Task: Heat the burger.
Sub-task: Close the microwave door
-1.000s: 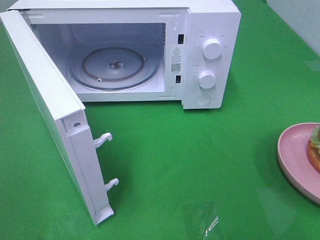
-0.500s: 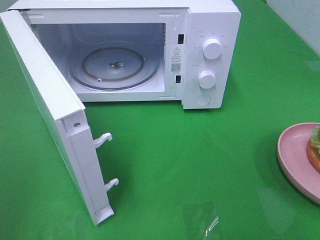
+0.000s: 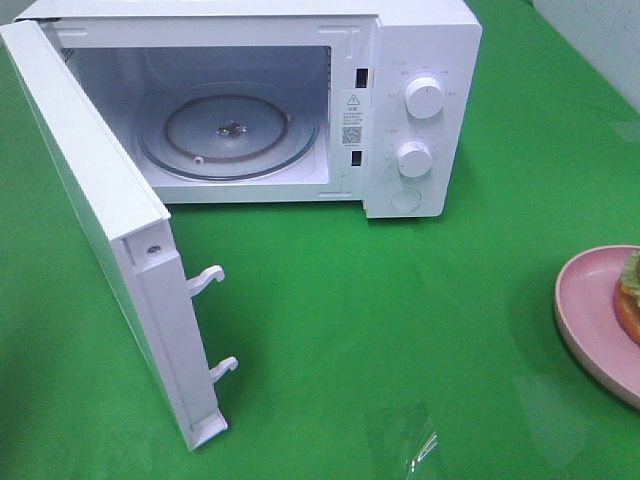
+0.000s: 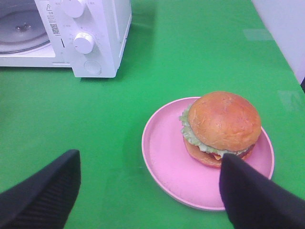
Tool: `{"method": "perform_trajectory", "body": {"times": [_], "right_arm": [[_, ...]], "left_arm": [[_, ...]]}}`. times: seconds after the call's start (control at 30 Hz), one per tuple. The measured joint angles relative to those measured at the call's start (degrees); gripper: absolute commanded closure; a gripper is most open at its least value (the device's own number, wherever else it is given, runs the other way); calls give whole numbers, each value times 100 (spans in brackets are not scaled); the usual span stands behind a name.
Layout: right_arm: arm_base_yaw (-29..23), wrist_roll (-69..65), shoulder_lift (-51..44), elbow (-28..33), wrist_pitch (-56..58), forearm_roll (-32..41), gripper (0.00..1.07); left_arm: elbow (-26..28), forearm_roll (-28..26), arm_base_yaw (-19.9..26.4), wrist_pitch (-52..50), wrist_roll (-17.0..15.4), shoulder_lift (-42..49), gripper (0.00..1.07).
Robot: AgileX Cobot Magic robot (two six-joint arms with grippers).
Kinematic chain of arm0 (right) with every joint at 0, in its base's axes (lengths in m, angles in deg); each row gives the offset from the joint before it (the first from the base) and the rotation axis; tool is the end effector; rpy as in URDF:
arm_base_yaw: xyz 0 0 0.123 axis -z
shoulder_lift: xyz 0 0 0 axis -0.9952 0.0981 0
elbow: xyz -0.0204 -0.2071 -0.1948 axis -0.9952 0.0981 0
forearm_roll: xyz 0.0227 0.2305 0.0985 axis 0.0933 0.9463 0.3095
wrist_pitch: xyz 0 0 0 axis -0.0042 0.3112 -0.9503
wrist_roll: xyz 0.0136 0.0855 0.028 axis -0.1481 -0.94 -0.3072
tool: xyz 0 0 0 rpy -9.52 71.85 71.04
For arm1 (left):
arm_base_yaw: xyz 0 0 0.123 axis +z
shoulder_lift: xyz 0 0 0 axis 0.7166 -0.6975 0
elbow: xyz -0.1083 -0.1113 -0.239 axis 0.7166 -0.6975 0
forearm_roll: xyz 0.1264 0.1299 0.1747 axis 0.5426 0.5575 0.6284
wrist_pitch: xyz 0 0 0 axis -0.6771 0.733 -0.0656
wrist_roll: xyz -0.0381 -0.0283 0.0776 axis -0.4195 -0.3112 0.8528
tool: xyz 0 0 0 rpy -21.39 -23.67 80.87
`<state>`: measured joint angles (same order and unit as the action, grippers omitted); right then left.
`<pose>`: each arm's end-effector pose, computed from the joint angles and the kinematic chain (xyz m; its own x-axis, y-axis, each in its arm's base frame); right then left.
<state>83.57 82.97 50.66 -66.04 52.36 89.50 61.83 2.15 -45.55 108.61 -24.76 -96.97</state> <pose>-0.0012 0.0019 0.2825 -0.3771 0.0254 -0.9258 -0.0223 0.9991 0.0365 0.1144 -0.0015 0.3098 -0.3802 0.0923 -0.9203 0.0513 0.9956 0.0787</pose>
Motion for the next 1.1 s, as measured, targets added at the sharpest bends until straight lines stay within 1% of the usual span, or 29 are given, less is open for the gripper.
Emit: {"method": "perform_trajectory", "body": {"times": [0.03, 0.07, 0.17, 0.23, 0.27, 0.3, 0.33, 0.37, 0.4, 0.43, 0.47, 0.5, 0.53, 0.57, 0.6, 0.63, 0.67, 0.77, 0.8, 0.83, 0.87, 0.9, 0.93, 0.97, 1.0, 1.03, 1.07, 1.1], "right_arm": [[0, 0, 0, 0, 0, 0, 31], [0, 0, 0, 0, 0, 0, 31], [0, 0, 0, 0, 0, 0, 31], [0, 0, 0, 0, 0, 0, 31], [0, 0, 0, 0, 0, 0, 31], [0, 0, 0, 0, 0, 0, 31], [0, 0, 0, 0, 0, 0, 31], [0, 0, 0, 0, 0, 0, 31], [0, 0, 0, 0, 0, 0, 31], [0, 0, 0, 0, 0, 0, 31], [0, 0, 0, 0, 0, 0, 31], [0, 0, 0, 0, 0, 0, 31], [0, 0, 0, 0, 0, 0, 31], [0, 0, 0, 0, 0, 0, 31], [0, 0, 0, 0, 0, 0, 31], [0, 0, 0, 0, 0, 0, 31], [0, 0, 0, 0, 0, 0, 31], [0, 0, 0, 0, 0, 0, 31], [0, 0, 0, 0, 0, 0, 31], [0, 0, 0, 0, 0, 0, 31], [0, 0, 0, 0, 0, 0, 31], [0, 0, 0, 0, 0, 0, 31], [0, 0, 0, 0, 0, 0, 31], [0, 0, 0, 0, 0, 0, 31], [0, 0, 0, 0, 0, 0, 31], [0, 0, 0, 0, 0, 0, 31], [0, 0, 0, 0, 0, 0, 31], [0, 0, 0, 0, 0, 0, 31]], "left_arm": [[0, 0, 0, 0, 0, 0, 107], [-132, -6, 0, -521, 0, -172, 107], [-229, -11, 0, -819, 0, -269, 107], [-728, -11, 0, -2126, 6, -630, 107], [-728, -11, 0, -2126, 6, -630, 107], [-871, -11, 0, -2435, 6, -699, 107], [-871, -11, 0, -2435, 6, -699, 107], [-1140, -29, 0, -3197, 17, -865, 107], [-1140, -29, 0, -3197, 17, -865, 107], [-1438, -29, 0, -3948, 17, -1094, 107], [-1621, -29, 0, -4584, 11, -1312, 107], [-1621, -29, 0, -4584, 11, -1312, 107], [-1776, -29, 0, -5048, -86, -1570, 107], [-1776, -29, 0, -5048, -86, -1570, 107], [-1828, -17, 0, -5340, -246, -1856, 107], [-1828, -17, 0, -5340, -246, -1856, 107], [-1839, 86, 0, -5575, -430, -2212, 107], [-1839, 183, 0, -5672, -487, -2355, 107], [-1839, 435, 0, -5867, -625, -2630, 107], [-1839, 837, 0, -6125, -865, -2979, 107], [-1839, 837, 0, -6125, -865, -2979, 107], [-1839, 1169, 0, -6388, -1123, -3283, 107], [-1839, 1169, 0, -6388, -1123, -3283, 107], [-1839, 1444, 0, -6641, -1318, -3552, 107], [-1839, 1444, 0, -6641, -1318, -3552, 107], [-1816, 1707, 0, -6853, -1455, -3816, 107], [-1816, 1707, 0, -6853, -1455, -3816, 107], [-1748, 1948, 0, -7013, -1621, -4045, 107]]}}
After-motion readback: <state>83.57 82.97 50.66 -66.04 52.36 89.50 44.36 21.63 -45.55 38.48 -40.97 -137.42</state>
